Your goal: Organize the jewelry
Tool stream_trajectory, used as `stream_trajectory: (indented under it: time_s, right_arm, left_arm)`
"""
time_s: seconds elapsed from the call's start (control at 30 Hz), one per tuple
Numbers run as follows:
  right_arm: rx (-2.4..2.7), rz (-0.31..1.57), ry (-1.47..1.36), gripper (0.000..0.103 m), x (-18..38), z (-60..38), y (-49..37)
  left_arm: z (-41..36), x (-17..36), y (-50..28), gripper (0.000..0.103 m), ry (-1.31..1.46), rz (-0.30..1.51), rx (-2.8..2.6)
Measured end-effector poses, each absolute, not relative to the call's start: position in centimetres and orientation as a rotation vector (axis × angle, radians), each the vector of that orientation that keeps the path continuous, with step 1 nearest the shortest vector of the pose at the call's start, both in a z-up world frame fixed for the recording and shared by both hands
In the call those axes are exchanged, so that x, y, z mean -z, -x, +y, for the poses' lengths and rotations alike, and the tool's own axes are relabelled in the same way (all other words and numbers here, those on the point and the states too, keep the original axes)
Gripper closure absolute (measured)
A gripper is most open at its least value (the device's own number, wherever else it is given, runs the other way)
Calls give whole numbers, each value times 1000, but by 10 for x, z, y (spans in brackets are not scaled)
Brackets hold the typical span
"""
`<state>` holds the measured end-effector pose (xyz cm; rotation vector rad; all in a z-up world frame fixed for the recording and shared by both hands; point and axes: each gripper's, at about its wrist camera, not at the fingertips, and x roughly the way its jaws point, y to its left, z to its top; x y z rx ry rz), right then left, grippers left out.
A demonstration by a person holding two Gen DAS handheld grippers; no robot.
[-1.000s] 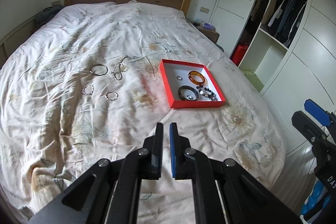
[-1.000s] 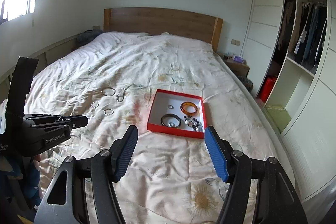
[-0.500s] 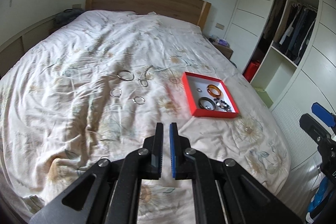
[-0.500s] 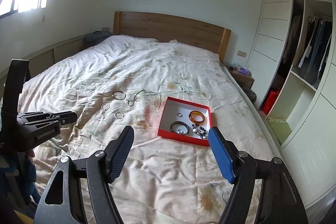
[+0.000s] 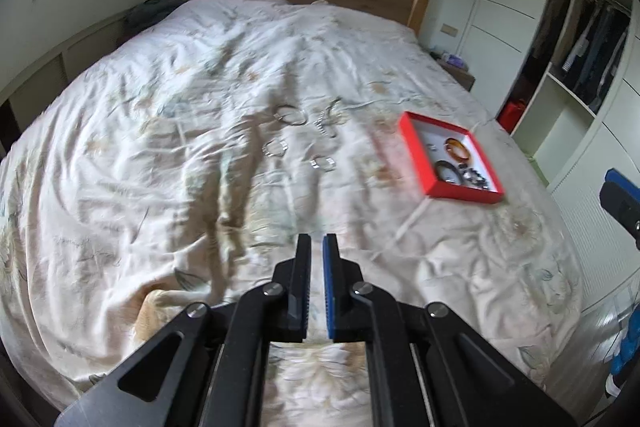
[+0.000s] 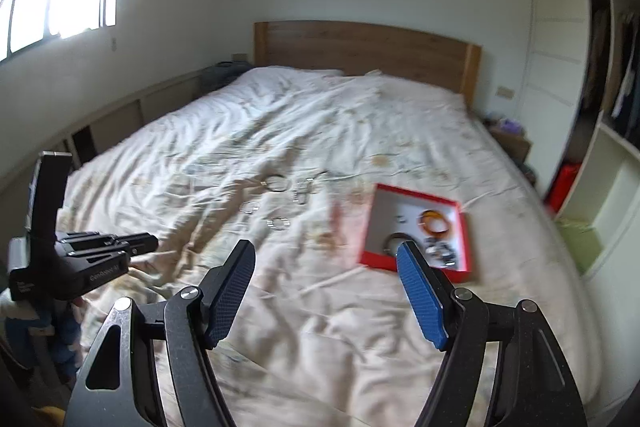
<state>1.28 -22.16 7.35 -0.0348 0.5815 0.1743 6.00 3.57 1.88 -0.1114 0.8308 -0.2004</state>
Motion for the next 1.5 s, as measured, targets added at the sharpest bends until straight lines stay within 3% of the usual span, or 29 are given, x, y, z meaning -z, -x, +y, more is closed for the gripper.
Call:
stream_trajectory:
  time_s: [0.27,0.9,1.33,1.5]
  right_arm:
    - [-288,714,-6,43,-26,-200,-92]
    - [-474,920,-15,47,102,-155,-282]
    - [-555,958,44,47,143,-124,-324]
    - [-567,953,38,54,153,-121,-326]
  left_arm:
    - [60,23,-114,97,166,902,182]
    - [48,130,-325,97,216,1024,186]
    - [65,160,-359,97,288,1049,205]
    - [61,164,-360,96,273,1044,210]
